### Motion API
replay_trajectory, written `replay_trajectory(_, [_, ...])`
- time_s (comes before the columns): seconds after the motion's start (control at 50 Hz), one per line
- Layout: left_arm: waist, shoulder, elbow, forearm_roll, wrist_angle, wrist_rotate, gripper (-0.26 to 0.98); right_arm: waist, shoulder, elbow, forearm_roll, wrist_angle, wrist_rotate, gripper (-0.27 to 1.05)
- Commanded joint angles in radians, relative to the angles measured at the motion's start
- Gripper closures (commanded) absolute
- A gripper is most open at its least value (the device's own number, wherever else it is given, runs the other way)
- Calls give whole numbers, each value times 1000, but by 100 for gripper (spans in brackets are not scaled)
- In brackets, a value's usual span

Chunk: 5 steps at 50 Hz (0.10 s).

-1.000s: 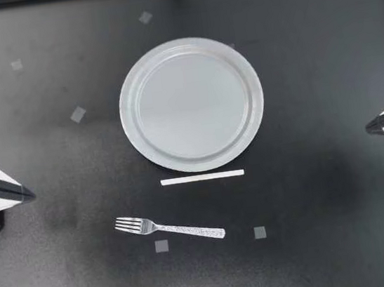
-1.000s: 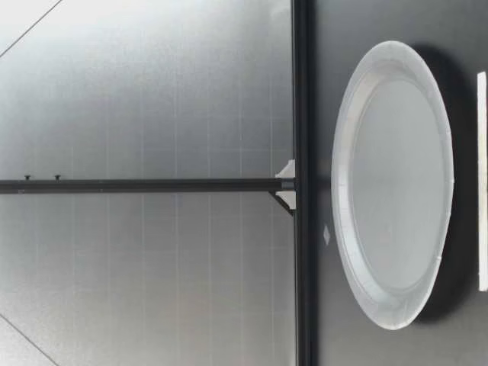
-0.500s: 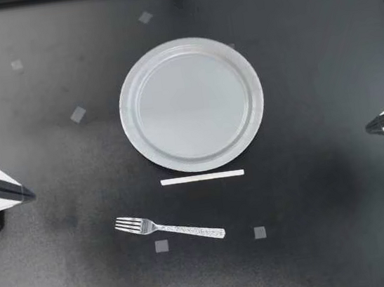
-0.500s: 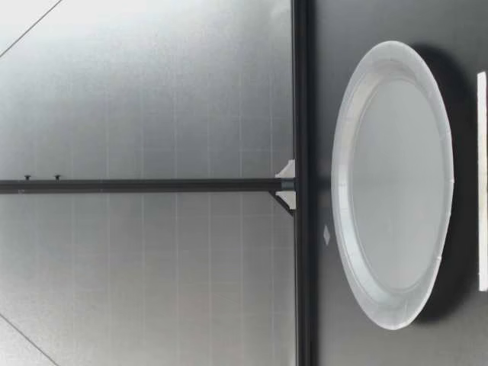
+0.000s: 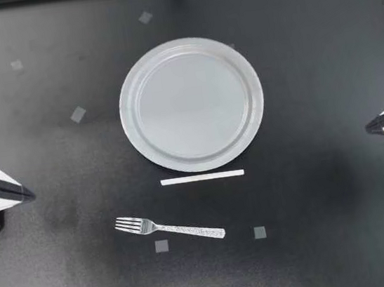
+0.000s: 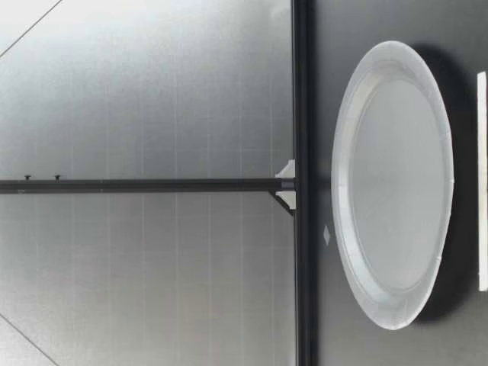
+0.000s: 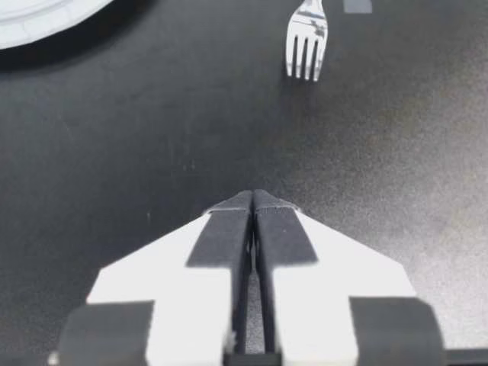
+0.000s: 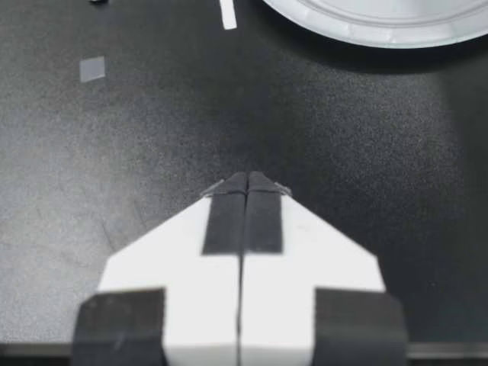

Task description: Pick up the fork and place it on the plate.

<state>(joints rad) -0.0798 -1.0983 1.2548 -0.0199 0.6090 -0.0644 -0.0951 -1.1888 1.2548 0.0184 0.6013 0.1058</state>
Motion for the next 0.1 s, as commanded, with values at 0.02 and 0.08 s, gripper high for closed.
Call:
replay_trajectory(0.02, [2,5,-14,2,-8,2,69,-3,9,-15,2,-9,2,85])
replay_trajectory(0.08, [2,5,-14,2,-8,2,69,-5,9,-15,2,-8,2,85])
